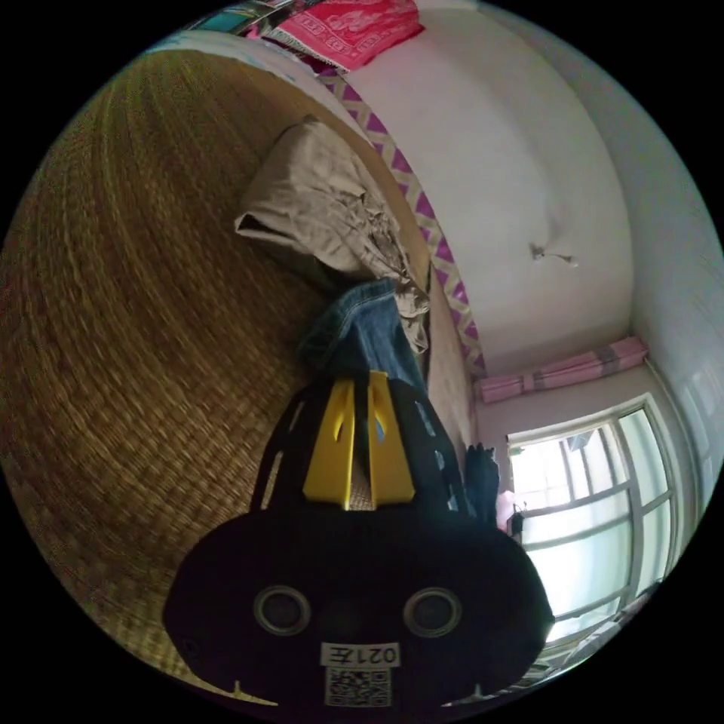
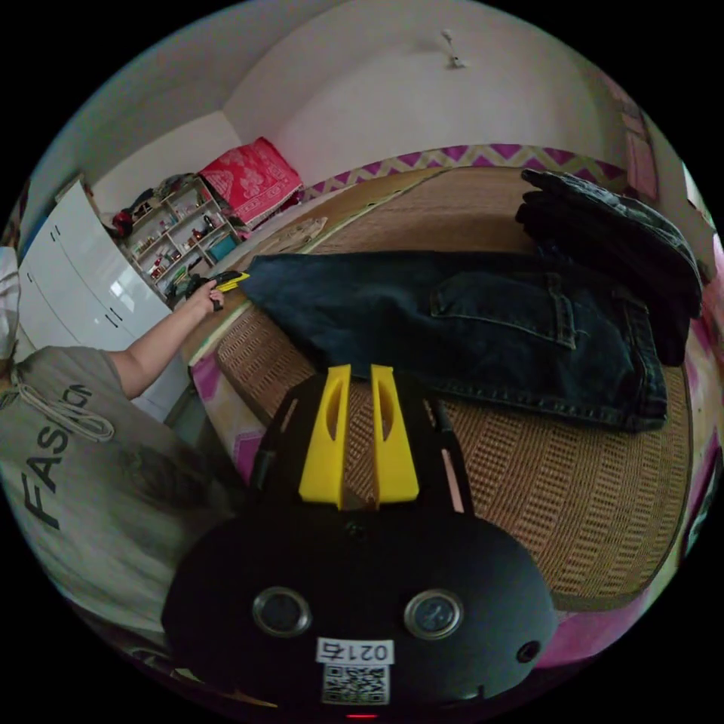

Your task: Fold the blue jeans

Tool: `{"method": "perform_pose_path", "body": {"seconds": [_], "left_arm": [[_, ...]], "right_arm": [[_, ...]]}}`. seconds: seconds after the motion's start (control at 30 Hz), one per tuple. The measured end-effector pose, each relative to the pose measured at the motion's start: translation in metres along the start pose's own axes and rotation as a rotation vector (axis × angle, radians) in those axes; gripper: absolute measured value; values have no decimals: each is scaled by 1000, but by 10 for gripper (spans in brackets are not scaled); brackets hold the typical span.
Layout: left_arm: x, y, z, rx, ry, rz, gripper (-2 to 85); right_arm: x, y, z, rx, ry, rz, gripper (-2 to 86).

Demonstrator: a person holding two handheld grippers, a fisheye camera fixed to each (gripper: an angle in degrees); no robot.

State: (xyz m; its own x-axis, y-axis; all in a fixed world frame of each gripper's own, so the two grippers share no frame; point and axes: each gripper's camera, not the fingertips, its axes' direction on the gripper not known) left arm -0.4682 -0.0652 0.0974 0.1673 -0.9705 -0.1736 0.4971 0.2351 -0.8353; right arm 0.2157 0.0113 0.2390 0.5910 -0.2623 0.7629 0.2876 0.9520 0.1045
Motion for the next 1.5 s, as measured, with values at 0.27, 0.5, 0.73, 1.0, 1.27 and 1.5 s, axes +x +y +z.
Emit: {"method": "perform_pose_path", "body": {"seconds": [0.27,0.5,0.73,1.0,1.27,1.5], "left_arm": [[182,116,3,101,-50,661,-8],[283,329,173,-135,-63,1055,-7],[214,459,374,-401,-332,1095,-6],[193,517,422,-446,-369,1258,79],[174,512,371,-429,-64,1326,95],[128,438,303,-295,-38,1145,64]], "right_arm": [[32,39,-27,89,4,111,30],[55,73,-39,142,8,161,12],[74,100,-55,167,13,198,8],[120,119,-75,265,-15,290,14],[195,94,-93,400,-23,579,97],[275,69,-64,478,-92,932,133]]}}
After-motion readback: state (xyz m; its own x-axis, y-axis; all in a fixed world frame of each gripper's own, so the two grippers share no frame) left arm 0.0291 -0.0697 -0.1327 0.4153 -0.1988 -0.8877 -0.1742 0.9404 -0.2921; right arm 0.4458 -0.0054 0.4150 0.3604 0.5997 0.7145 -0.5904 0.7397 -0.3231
